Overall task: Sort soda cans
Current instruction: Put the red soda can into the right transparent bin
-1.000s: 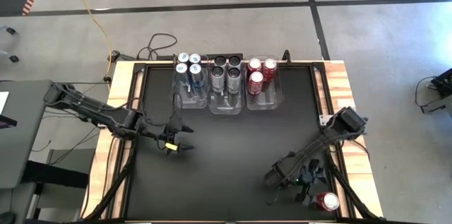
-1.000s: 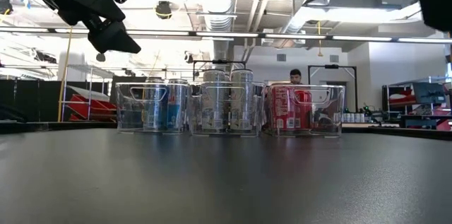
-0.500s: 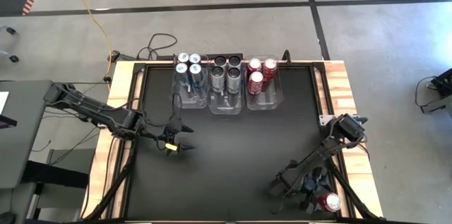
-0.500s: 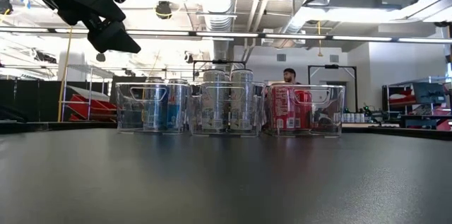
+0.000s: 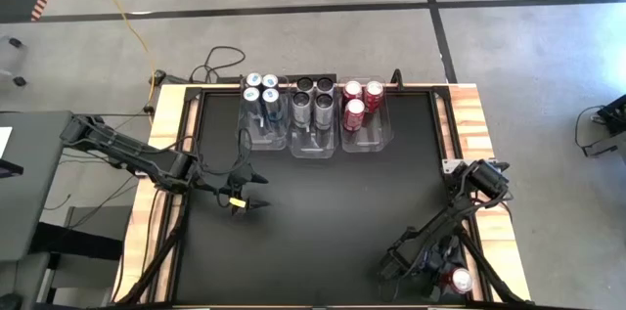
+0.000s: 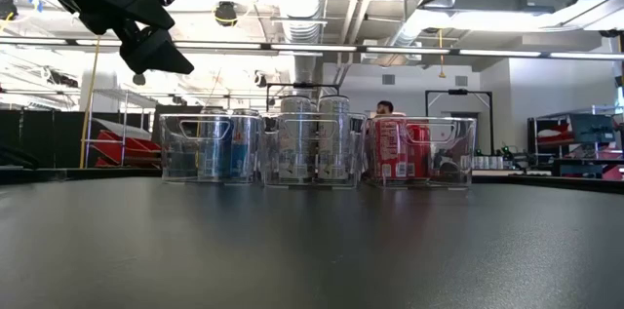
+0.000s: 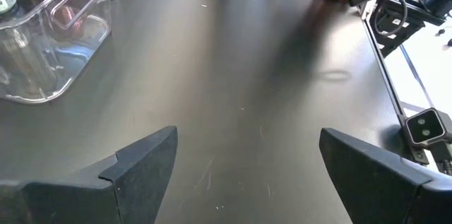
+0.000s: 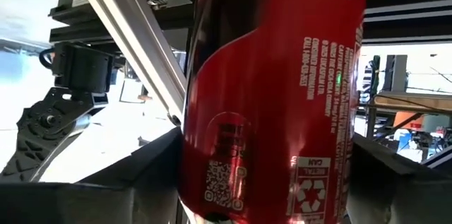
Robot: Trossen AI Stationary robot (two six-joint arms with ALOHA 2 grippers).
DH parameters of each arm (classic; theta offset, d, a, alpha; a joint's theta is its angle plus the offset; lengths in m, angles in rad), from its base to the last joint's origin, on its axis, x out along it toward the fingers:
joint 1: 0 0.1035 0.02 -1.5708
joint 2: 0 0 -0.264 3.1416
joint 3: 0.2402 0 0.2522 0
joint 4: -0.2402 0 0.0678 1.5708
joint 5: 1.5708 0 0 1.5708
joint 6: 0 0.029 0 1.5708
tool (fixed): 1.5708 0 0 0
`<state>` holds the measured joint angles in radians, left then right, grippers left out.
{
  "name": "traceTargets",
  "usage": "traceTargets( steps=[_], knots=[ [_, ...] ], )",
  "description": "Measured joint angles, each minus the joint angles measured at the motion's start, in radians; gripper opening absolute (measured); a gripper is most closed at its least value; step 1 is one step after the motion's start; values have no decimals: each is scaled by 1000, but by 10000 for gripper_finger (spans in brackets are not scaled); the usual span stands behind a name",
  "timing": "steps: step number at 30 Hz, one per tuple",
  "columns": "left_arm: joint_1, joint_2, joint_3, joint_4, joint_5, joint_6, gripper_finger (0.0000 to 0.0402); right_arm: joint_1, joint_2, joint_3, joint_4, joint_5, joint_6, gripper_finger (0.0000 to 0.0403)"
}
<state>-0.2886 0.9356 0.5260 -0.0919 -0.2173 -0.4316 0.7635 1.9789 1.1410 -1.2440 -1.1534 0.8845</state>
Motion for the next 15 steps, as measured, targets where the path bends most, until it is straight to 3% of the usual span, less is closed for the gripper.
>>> traceTargets(
  steps=[8,15],
  knots=[
    [0,0,0,0,0,0,343,-43,0,46,-16,36,37,315],
    [0,0,0,0,0,1,343,-158,0,134,-115,92,37,316]
  ],
)
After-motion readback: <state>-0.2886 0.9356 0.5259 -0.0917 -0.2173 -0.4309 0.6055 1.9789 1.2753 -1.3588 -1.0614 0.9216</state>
